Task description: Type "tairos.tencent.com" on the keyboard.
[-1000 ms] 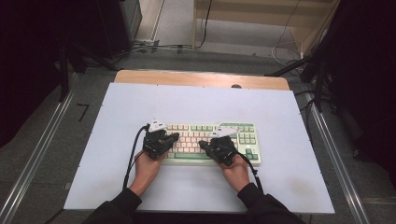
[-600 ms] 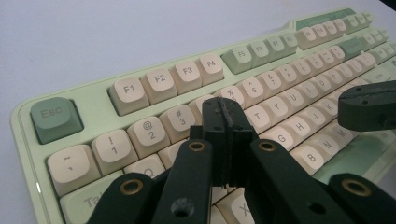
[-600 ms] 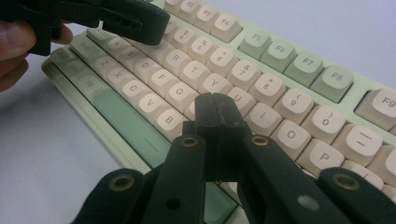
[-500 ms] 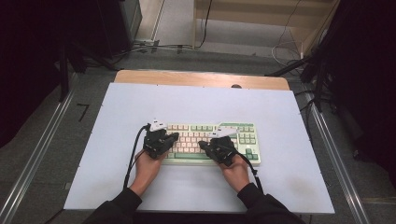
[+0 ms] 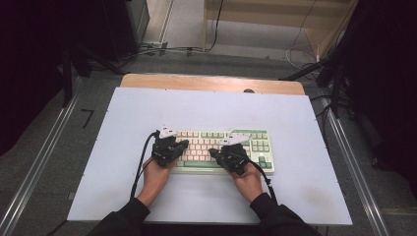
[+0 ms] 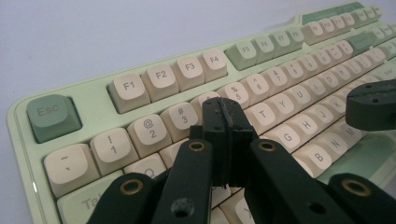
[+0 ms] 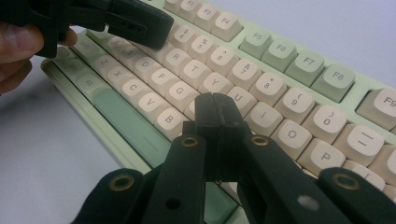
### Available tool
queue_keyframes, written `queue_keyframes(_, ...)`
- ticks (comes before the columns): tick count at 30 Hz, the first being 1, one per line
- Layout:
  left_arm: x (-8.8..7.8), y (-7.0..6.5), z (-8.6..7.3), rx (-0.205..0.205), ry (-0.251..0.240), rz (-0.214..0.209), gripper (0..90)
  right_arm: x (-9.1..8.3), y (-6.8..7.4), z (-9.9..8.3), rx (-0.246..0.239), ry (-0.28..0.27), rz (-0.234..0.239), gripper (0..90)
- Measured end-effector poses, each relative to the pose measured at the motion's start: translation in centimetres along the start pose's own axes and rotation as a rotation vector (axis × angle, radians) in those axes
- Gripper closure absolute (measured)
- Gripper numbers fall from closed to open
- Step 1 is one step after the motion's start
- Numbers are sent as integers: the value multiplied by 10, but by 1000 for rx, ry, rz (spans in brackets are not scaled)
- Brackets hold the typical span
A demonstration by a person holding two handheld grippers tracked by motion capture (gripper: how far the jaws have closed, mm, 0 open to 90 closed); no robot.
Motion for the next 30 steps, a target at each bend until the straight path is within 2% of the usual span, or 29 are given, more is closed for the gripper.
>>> queue_keyframes(7,1,-1,0,-6,4,-4,900,0,0,0,-1,1,-1,871)
queue_keyframes(10,2,0,-2,1,32,7,900,1,0,-1,0,4,-1,871)
queue_keyframes(20,-5,-4,6,2,-23,-2,900,1,1,-1,-4,2,2,871)
queue_keyframes(30,-9,-5,8,3,-35,-6,900,1,1,-1,-9,3,3,872)
Point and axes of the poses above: each handheld gripper's, and its own axes: x roughly forward along the jaws, z roughly out of its top, y roughly to its left, the point moved 10 cm from there along x, roughly forward along the jaws
